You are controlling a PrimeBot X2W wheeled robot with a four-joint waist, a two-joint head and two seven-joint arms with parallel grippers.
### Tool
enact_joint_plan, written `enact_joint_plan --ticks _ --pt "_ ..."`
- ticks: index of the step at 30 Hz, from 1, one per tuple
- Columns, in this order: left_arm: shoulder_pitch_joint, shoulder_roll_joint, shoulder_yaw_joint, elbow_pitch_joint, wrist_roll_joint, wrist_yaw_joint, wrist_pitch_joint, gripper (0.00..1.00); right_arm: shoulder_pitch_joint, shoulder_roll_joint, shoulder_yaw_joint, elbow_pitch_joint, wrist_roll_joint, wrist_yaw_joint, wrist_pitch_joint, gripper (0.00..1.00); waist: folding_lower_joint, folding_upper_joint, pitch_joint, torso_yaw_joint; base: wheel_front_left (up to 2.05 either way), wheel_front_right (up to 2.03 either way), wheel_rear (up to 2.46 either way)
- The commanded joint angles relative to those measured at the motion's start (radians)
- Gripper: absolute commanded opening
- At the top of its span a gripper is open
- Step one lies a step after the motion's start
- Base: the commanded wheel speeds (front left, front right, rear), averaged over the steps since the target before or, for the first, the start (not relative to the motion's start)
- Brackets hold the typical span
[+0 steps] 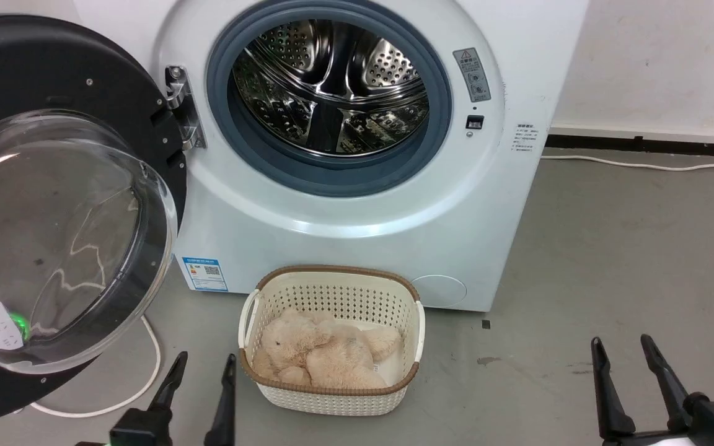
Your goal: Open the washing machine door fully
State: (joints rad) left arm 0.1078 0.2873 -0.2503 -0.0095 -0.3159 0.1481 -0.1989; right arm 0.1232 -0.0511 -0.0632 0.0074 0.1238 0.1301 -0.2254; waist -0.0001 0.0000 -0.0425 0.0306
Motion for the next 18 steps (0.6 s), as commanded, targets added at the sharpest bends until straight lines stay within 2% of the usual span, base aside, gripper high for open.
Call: enact_joint_plan --ticks 1,7,18 --pt "0.012 -0.004 -0.006 0.003 0.009 0.007 -0.004 1.00 0.011 0.001 0.002 0.006 0.002 0.001 -0.001 1.00 0.0001 0.0000 0.000 -0.001 0.00 0.00 0.00" --pt "0.010 -0.007 -0.022 0.005 0.028 0.023 -0.004 1.00 0.018 0.001 0.007 0.028 0.006 0.001 0.003 1.00 0.0001 0.0000 -0.004 0.000 0.00 0.00 0.00" --pt "-0.006 -0.005 -0.025 -0.008 0.025 0.026 -0.010 1.00 0.014 0.001 0.011 0.042 0.006 0.001 0.004 1.00 0.0001 0.0000 -0.002 0.010 0.00 0.00 0.00"
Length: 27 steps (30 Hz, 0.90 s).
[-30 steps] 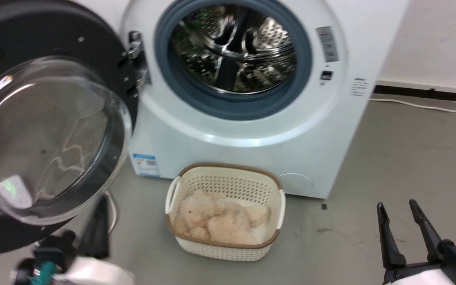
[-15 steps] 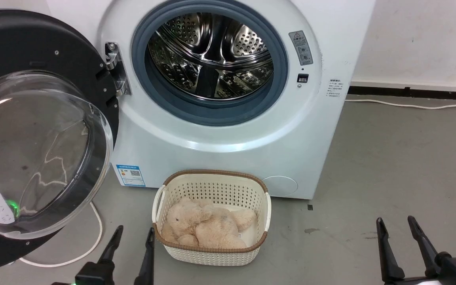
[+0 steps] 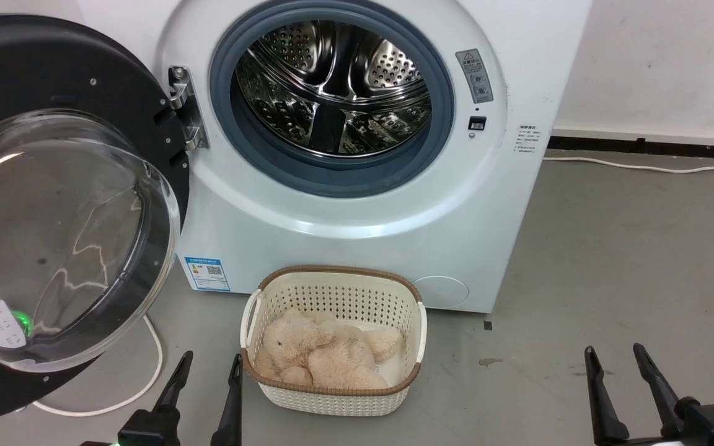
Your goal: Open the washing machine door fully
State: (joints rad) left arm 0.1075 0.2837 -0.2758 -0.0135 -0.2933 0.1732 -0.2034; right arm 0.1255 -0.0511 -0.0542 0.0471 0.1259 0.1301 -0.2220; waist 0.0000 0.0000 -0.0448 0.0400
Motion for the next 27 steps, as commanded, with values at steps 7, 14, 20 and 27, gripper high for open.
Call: enact_joint_plan --ticks 7,14,20,27 --pt "-0.001 0.000 0.000 0.000 0.000 0.000 0.001 0.00 -0.001 0.000 0.002 0.001 0.000 0.000 0.000 0.00 0.0000 0.0000 0.001 0.001 0.00 0.00 0.00" --pt "-0.007 -0.013 0.016 0.001 0.017 -0.010 0.012 0.00 -0.008 0.000 0.005 -0.002 -0.007 0.000 0.013 0.00 0.0000 0.0000 0.004 -0.001 0.00 0.00 0.00" --pt "-0.015 -0.030 0.036 0.002 0.038 -0.023 0.027 0.00 -0.017 0.000 0.008 -0.005 -0.016 0.000 0.029 0.00 0.0000 0.0000 0.007 -0.004 0.00 0.00 0.00" --pt "-0.021 -0.043 0.051 0.003 0.054 -0.032 0.038 0.00 -0.024 0.000 0.011 -0.008 -0.023 0.000 0.041 0.00 0.0000 0.0000 0.009 -0.006 0.00 0.00 0.00"
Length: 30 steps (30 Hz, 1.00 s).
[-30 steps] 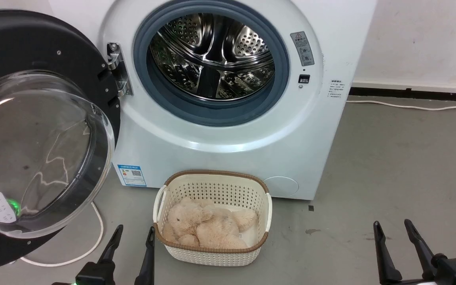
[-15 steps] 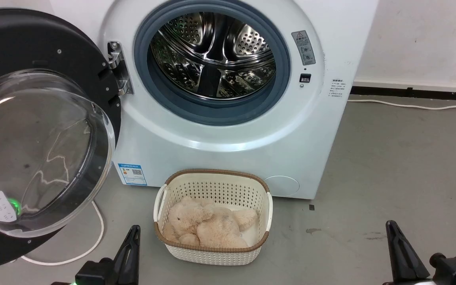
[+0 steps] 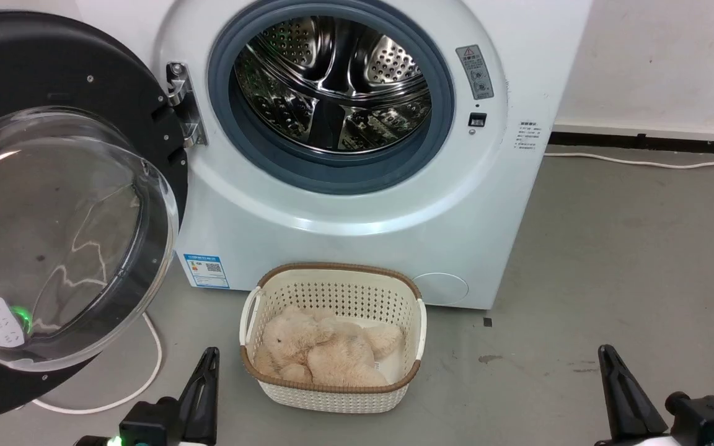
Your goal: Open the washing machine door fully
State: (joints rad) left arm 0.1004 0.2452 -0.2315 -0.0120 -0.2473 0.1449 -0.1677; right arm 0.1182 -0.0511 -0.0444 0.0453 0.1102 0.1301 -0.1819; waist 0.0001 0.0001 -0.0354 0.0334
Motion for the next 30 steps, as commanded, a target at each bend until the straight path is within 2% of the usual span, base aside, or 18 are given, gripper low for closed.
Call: enact_joint_plan --ticks 1,30 --pt "-0.015 -0.008 0.011 0.001 0.013 -0.007 0.006 0.00 -0.019 0.000 0.002 -0.007 -0.010 0.000 0.005 0.00 -0.0001 -0.0001 0.001 -0.001 0.00 0.00 0.00" --pt "-0.043 -0.070 0.084 0.005 0.090 -0.052 0.059 0.00 -0.051 0.000 0.016 -0.020 -0.043 0.000 0.063 0.00 -0.0001 -0.0001 0.012 -0.011 0.00 0.00 0.00"
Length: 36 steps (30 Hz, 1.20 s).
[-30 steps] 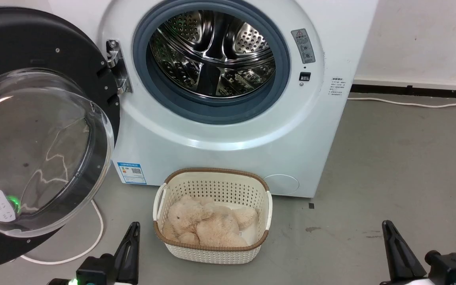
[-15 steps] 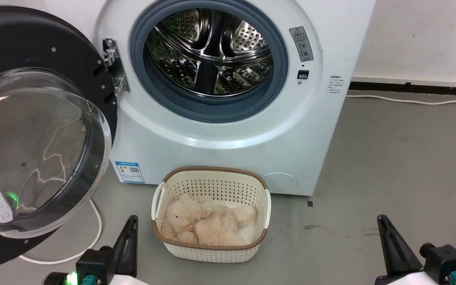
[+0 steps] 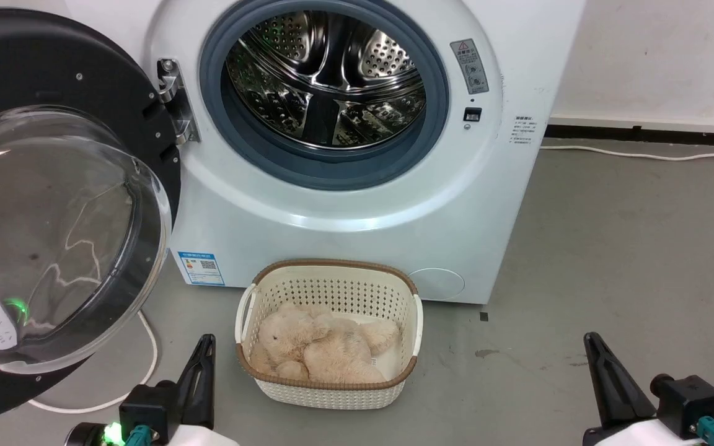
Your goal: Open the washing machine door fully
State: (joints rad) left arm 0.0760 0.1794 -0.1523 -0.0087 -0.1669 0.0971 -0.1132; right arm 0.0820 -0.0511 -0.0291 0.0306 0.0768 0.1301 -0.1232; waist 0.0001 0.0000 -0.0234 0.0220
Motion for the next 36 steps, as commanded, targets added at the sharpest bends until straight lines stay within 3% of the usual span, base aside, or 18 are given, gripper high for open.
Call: enact_joint_plan --ticks 1,36 --pt "-0.020 -0.006 0.007 0.002 0.012 -0.006 0.006 0.00 -0.016 0.000 0.001 -0.005 -0.011 0.000 0.006 0.00 -0.0001 0.0000 0.000 0.000 0.00 0.00 0.00" --pt "-0.051 -0.075 0.089 0.006 0.099 -0.057 0.066 0.00 -0.053 0.001 0.017 -0.019 -0.048 0.000 0.072 0.00 -0.0001 0.0000 0.013 -0.013 0.00 0.00 0.00"
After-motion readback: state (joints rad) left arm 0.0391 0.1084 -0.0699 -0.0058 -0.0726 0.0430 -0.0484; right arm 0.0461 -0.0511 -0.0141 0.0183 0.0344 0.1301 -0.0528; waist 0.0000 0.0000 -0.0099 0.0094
